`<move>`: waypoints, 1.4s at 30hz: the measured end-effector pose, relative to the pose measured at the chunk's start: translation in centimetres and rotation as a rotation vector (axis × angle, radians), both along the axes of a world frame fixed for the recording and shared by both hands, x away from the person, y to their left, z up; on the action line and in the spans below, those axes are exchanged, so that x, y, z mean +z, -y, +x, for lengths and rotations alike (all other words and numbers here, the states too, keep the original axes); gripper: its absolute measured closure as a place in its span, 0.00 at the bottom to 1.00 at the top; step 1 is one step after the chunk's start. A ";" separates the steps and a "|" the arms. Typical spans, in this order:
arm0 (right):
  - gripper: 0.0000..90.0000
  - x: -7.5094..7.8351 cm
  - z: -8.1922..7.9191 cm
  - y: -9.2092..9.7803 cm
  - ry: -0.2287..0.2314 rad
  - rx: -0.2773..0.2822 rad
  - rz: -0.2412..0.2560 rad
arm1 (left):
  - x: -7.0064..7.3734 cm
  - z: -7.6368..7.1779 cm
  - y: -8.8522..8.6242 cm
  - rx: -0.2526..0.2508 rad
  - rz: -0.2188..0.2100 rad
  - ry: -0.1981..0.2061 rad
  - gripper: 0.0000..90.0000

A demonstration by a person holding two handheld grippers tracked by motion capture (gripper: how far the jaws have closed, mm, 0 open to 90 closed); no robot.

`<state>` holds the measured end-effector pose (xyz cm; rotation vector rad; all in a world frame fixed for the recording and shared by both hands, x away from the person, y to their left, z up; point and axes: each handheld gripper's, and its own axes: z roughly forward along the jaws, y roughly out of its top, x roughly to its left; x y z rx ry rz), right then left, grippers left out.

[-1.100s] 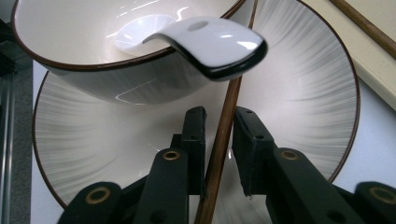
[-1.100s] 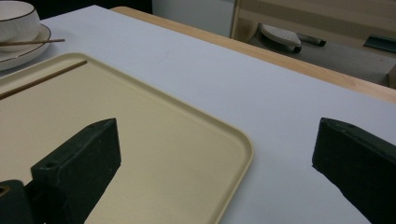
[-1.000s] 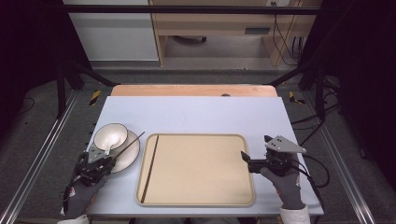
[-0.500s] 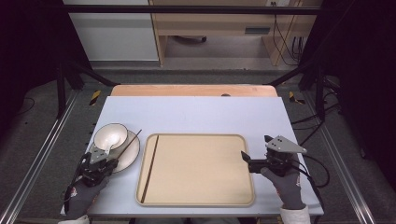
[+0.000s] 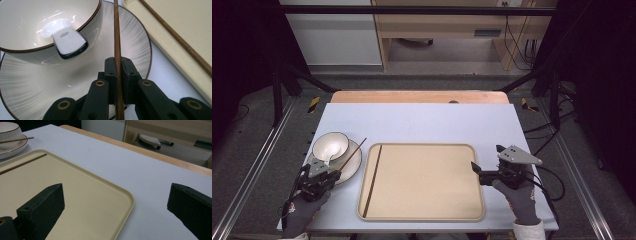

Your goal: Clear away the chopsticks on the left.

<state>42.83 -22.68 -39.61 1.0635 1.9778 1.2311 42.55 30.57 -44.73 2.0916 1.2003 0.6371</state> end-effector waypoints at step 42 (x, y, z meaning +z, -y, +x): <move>0.01 0.6 -0.4 0.4 0.020 -0.007 0.010 | 1.6 -3.5 6.6 0.125 -0.157 0.122 0.93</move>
